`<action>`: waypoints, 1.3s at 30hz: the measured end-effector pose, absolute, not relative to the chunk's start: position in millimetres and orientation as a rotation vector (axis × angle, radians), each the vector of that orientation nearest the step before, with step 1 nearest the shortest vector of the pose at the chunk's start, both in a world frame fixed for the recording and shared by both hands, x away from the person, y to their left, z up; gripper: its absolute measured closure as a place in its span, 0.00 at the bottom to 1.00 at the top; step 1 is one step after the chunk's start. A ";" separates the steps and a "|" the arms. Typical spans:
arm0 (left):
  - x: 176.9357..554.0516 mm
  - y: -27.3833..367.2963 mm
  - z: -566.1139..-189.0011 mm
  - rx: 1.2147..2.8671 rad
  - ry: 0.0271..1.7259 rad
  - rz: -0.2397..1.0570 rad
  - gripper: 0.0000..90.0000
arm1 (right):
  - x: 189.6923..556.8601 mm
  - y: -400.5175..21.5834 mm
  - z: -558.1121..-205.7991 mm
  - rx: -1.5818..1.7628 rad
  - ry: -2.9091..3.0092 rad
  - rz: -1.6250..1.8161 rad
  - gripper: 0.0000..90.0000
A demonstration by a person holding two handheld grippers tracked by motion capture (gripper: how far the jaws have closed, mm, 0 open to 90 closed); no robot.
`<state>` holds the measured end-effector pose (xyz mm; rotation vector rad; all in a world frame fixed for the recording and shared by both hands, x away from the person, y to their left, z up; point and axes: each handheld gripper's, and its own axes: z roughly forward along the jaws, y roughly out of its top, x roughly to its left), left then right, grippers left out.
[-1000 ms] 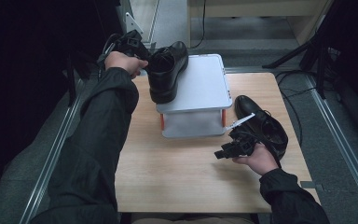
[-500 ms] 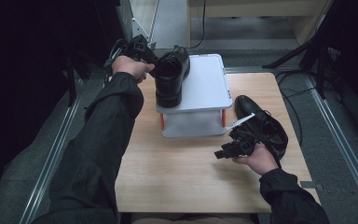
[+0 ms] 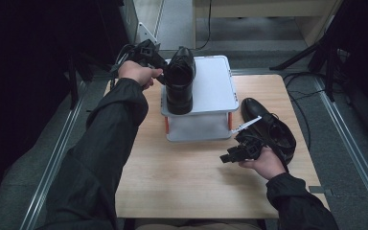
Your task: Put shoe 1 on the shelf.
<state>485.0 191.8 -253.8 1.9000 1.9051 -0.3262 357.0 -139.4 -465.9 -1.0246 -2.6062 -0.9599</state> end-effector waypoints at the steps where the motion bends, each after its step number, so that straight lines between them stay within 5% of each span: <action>1: 484.9 191.7 -253.9 1.903 1.899 -0.326 0.76 | 357.1 -139.5 -465.9 -1.026 -2.605 -0.959 0.53; 26: 456.8 227.2 -220.9 1.912 1.772 -0.291 0.67 | 357.8 -141.0 -466.0 -1.038 -2.605 -0.952 0.53; 39: 443.8 265.1 -251.9 1.851 1.795 -0.314 0.66 | 357.7 -140.0 -466.8 -1.040 -2.604 -0.953 0.53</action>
